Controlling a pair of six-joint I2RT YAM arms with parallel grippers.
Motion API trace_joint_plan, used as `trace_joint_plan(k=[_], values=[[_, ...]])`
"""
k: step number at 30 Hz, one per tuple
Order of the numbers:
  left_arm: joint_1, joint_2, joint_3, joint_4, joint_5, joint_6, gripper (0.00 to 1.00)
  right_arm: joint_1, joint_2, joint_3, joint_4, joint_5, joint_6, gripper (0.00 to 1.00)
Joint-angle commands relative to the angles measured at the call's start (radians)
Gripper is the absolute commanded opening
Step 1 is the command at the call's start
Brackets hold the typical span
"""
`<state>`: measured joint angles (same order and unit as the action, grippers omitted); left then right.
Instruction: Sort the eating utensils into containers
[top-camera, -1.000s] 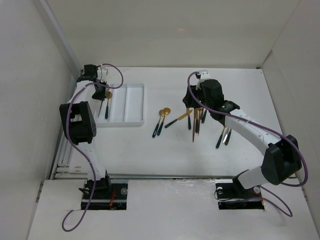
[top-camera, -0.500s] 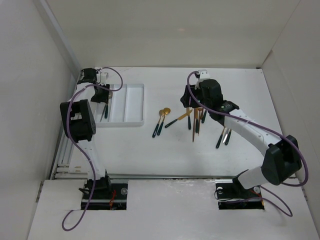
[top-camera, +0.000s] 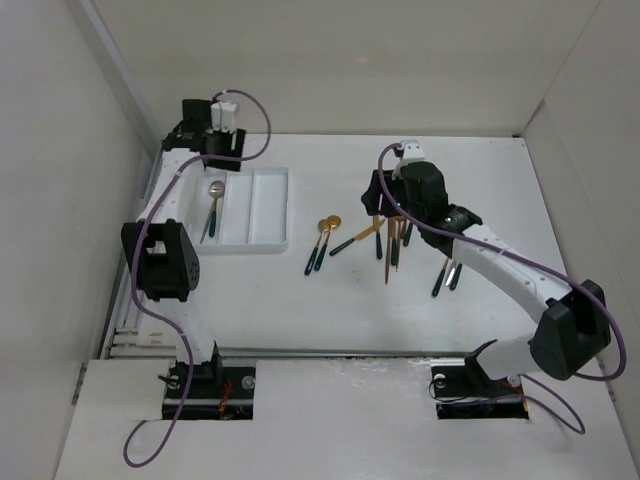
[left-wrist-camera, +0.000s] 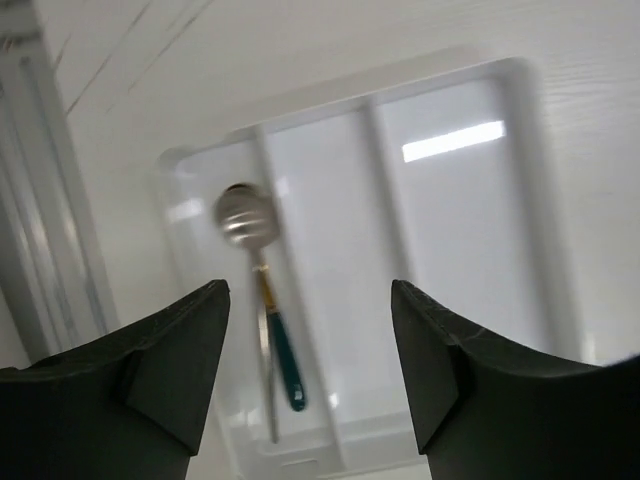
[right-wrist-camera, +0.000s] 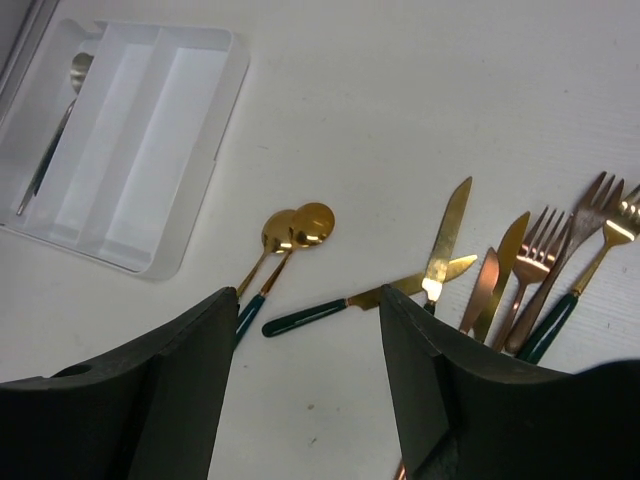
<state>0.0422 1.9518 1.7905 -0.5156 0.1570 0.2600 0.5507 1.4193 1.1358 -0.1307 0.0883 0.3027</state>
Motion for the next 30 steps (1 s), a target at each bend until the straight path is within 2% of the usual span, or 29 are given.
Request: trace_joint_plan(k=[1,9,12,14,15,18,23,30], values=[[-0.18,-0.131,0.009,-0.093,0.073,-0.007,0.63,0.012,-0.098,-0.031,0.008,0.067,0.07,0.64],[-0.484,-0.151,-0.294,-0.091,0.093,-0.034,0.6,0.012,-0.238,-0.149,-0.093,0.1,0.121,0.64],[-0.548,-0.139,-0.318,-0.078,0.107,-0.044,0.53,0.012,-0.279,-0.171,-0.145,0.12,0.144,0.63],[-0.568,-0.139,-0.329,-0.078,0.13,-0.054,0.46,0.021,-0.316,-0.182,-0.168,0.12,0.167,0.62],[-0.591,-0.139,-0.329,-0.067,0.151,-0.054,0.39,0.022,-0.328,-0.197,-0.168,0.12,0.167,0.6],[-0.652,-0.13,-0.347,-0.058,0.16,-0.045,0.31,0.022,-0.379,-0.221,-0.178,0.131,0.193,0.6],[-0.689,-0.064,-0.367,-0.032,0.082,-0.057,0.35,0.022,-0.444,-0.243,-0.234,0.169,0.225,0.59],[-0.689,0.001,-0.367,0.006,0.047,-0.067,0.35,0.022,-0.531,-0.265,-0.279,0.2,0.245,0.59]])
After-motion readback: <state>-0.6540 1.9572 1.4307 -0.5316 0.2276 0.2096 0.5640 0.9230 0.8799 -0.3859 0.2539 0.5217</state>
